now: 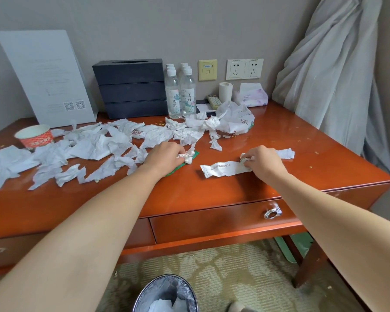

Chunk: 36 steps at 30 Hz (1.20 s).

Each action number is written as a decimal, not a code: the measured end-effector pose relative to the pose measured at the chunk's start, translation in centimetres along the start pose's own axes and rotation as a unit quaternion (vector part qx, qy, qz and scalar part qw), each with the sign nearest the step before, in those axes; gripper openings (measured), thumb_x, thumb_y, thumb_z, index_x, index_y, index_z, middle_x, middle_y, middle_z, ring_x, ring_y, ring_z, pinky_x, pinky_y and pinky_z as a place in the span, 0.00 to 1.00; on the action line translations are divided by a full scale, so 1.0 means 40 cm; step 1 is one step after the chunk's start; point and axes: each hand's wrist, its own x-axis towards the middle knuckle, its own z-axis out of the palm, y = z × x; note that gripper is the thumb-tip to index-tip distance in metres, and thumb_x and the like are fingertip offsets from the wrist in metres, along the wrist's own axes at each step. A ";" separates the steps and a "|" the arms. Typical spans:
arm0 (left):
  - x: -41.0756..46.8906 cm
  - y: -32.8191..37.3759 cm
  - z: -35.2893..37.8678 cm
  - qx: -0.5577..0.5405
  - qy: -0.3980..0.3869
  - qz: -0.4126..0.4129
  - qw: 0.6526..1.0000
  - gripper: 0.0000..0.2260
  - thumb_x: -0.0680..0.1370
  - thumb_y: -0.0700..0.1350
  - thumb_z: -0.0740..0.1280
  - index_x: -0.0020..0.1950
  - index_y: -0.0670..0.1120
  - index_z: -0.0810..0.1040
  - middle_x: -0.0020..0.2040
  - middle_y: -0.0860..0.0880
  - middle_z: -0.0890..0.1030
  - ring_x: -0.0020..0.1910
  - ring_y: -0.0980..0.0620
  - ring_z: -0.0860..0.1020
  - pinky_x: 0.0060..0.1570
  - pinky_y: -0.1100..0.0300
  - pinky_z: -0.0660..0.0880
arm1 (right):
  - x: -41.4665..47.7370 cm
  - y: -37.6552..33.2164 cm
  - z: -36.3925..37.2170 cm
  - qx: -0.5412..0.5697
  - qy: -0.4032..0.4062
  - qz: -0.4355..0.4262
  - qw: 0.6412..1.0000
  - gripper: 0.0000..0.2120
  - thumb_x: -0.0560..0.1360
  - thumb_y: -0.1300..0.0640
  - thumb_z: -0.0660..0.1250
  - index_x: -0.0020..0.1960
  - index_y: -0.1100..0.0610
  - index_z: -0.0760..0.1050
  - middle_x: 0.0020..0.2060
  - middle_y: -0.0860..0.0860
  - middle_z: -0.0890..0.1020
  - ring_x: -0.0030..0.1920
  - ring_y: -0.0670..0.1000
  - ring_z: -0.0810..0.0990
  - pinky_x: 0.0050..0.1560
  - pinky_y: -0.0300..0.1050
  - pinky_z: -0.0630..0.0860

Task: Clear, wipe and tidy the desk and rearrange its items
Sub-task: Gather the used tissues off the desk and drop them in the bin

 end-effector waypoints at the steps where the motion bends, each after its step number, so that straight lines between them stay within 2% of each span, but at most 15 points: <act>1: -0.004 -0.001 -0.007 -0.005 0.011 -0.006 1.000 0.14 0.79 0.50 0.69 0.64 0.49 0.80 0.60 0.46 0.82 0.56 0.45 0.80 0.52 0.49 0.79 | -0.003 -0.005 -0.004 0.004 0.008 0.000 1.000 0.12 0.76 0.63 0.66 0.58 0.58 0.82 0.47 0.59 0.83 0.44 0.60 0.78 0.42 0.47 0.75; 4: -0.020 -0.001 -0.043 -0.010 0.029 -0.016 0.999 0.15 0.79 0.50 0.69 0.65 0.49 0.80 0.60 0.46 0.82 0.56 0.45 0.80 0.53 0.50 0.79 | -0.015 -0.030 -0.024 0.026 0.025 0.001 0.999 0.12 0.77 0.63 0.65 0.58 0.59 0.82 0.48 0.59 0.83 0.43 0.56 0.75 0.40 0.47 0.74; 7: -0.050 -0.003 -0.082 -0.013 0.031 -0.023 0.999 0.15 0.79 0.50 0.69 0.65 0.48 0.80 0.60 0.46 0.82 0.57 0.45 0.80 0.54 0.49 0.79 | -0.035 -0.063 -0.041 0.041 0.034 -0.001 0.999 0.13 0.77 0.62 0.65 0.59 0.58 0.82 0.50 0.59 0.83 0.44 0.57 0.78 0.42 0.50 0.80; 9: -0.082 -0.002 -0.103 -0.014 0.033 -0.024 0.999 0.15 0.79 0.50 0.69 0.64 0.48 0.80 0.60 0.46 0.82 0.56 0.46 0.80 0.54 0.49 0.80 | -0.056 -0.085 -0.051 0.050 0.035 0.003 0.998 0.13 0.76 0.62 0.65 0.59 0.57 0.82 0.51 0.58 0.83 0.43 0.56 0.79 0.41 0.48 0.79; 14: -0.189 0.003 -0.155 -0.012 0.036 -0.030 0.999 0.16 0.78 0.50 0.70 0.64 0.48 0.80 0.60 0.46 0.82 0.55 0.47 0.80 0.52 0.49 0.80 | -0.137 -0.137 -0.071 0.064 0.034 0.004 0.997 0.11 0.76 0.60 0.66 0.57 0.55 0.82 0.47 0.58 0.84 0.34 0.50 0.78 0.38 0.46 0.77; 18: -0.297 0.010 -0.182 -0.015 0.029 -0.035 0.999 0.15 0.78 0.51 0.70 0.64 0.48 0.81 0.59 0.46 0.82 0.54 0.46 0.79 0.50 0.50 0.79 | -0.230 -0.178 -0.071 0.078 0.020 -0.004 0.997 0.11 0.75 0.60 0.67 0.56 0.53 0.83 0.49 0.57 0.84 0.42 0.58 0.82 0.45 0.51 0.81; 22: -0.423 0.017 -0.187 -0.017 0.027 -0.043 0.999 0.15 0.78 0.51 0.70 0.62 0.47 0.82 0.57 0.46 0.83 0.54 0.45 0.79 0.51 0.50 0.78 | -0.328 -0.203 -0.046 0.080 0.005 -0.013 0.997 0.11 0.76 0.60 0.66 0.57 0.55 0.82 0.49 0.58 0.83 0.47 0.59 0.81 0.44 0.48 0.79; 27: -0.582 0.018 -0.155 -0.029 0.007 -0.069 0.997 0.14 0.78 0.51 0.70 0.62 0.48 0.81 0.57 0.47 0.83 0.54 0.46 0.80 0.54 0.49 0.78 | -0.445 -0.217 0.015 0.093 -0.021 -0.027 0.995 0.12 0.78 0.60 0.66 0.59 0.57 0.81 0.51 0.58 0.83 0.41 0.55 0.81 0.37 0.44 0.79; 30: -0.661 0.010 -0.112 -0.041 -0.013 -0.085 0.995 0.14 0.78 0.50 0.70 0.62 0.48 0.81 0.56 0.47 0.83 0.53 0.46 0.80 0.54 0.48 0.78 | -0.513 -0.216 0.067 0.092 -0.045 -0.023 0.994 0.11 0.78 0.60 0.64 0.56 0.55 0.82 0.45 0.57 0.83 0.40 0.55 0.81 0.38 0.44 0.78; 34: -0.748 -0.008 -0.022 -0.069 -0.032 -0.107 0.991 0.12 0.78 0.50 0.70 0.61 0.50 0.80 0.56 0.48 0.83 0.53 0.45 0.80 0.54 0.47 0.77 | -0.584 -0.205 0.161 0.105 -0.071 -0.023 0.992 0.13 0.75 0.61 0.62 0.51 0.51 0.84 0.44 0.56 0.83 0.46 0.59 0.80 0.46 0.48 0.78; 36: -0.781 -0.022 0.035 -0.088 -0.043 -0.123 0.988 0.12 0.78 0.51 0.71 0.60 0.51 0.79 0.55 0.50 0.83 0.53 0.46 0.80 0.54 0.47 0.77 | -0.610 -0.196 0.218 0.110 -0.077 -0.019 0.991 0.14 0.74 0.62 0.61 0.49 0.51 0.84 0.41 0.55 0.83 0.45 0.60 0.80 0.44 0.46 0.77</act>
